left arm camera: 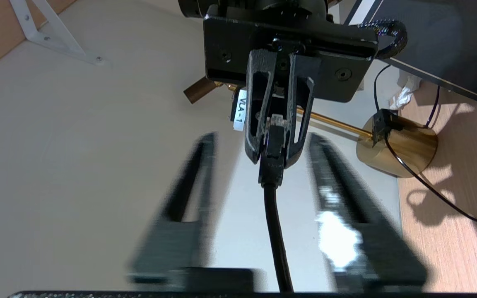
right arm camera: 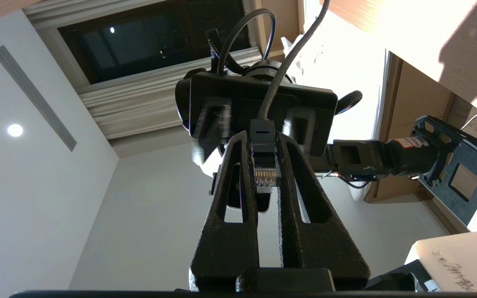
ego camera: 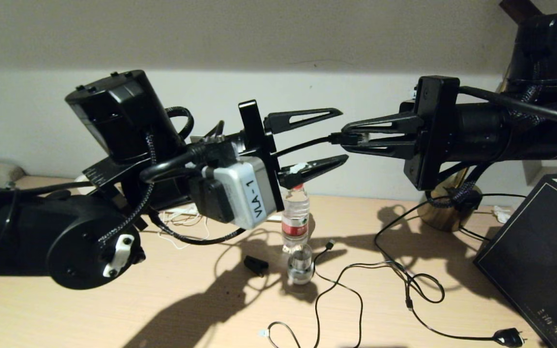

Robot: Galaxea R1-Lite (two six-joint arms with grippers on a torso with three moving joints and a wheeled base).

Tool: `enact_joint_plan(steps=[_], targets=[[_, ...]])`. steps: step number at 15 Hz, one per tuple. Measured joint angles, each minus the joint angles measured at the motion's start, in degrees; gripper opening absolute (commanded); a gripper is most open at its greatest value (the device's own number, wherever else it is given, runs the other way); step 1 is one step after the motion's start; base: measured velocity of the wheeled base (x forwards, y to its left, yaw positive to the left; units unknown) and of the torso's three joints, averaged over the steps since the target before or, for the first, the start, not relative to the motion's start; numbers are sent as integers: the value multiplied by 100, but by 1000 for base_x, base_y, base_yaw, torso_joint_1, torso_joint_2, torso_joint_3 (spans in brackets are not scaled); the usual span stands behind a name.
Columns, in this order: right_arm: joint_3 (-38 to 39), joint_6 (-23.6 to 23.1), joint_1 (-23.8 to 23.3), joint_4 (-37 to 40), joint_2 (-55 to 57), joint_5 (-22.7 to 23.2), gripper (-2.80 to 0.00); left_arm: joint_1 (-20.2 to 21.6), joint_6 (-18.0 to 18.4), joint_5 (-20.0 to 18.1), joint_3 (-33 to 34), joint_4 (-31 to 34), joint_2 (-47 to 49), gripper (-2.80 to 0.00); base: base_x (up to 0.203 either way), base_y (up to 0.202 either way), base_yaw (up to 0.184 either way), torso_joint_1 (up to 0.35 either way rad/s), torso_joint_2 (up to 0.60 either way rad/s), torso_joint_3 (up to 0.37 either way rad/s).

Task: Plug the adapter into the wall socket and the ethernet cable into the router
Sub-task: Hand it to the other hand

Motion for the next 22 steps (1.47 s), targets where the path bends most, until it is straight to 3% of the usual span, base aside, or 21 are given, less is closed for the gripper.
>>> enact_joint_plan(steps=[9,10,22], targets=[[35,-1,2,0,-66,33,-280,27,-35,-4,-9,-2,16,0,0,0,0,0,0,0],[35,-7,6,2,-68,39,-280,27,-35,-6,-9,-2,17,-280,0,0,0,0,0,0],[41,-9,28,0,-68,39,-280,18,-76,2,-20,-15,46,-280,0,0,0,0,0,0]])
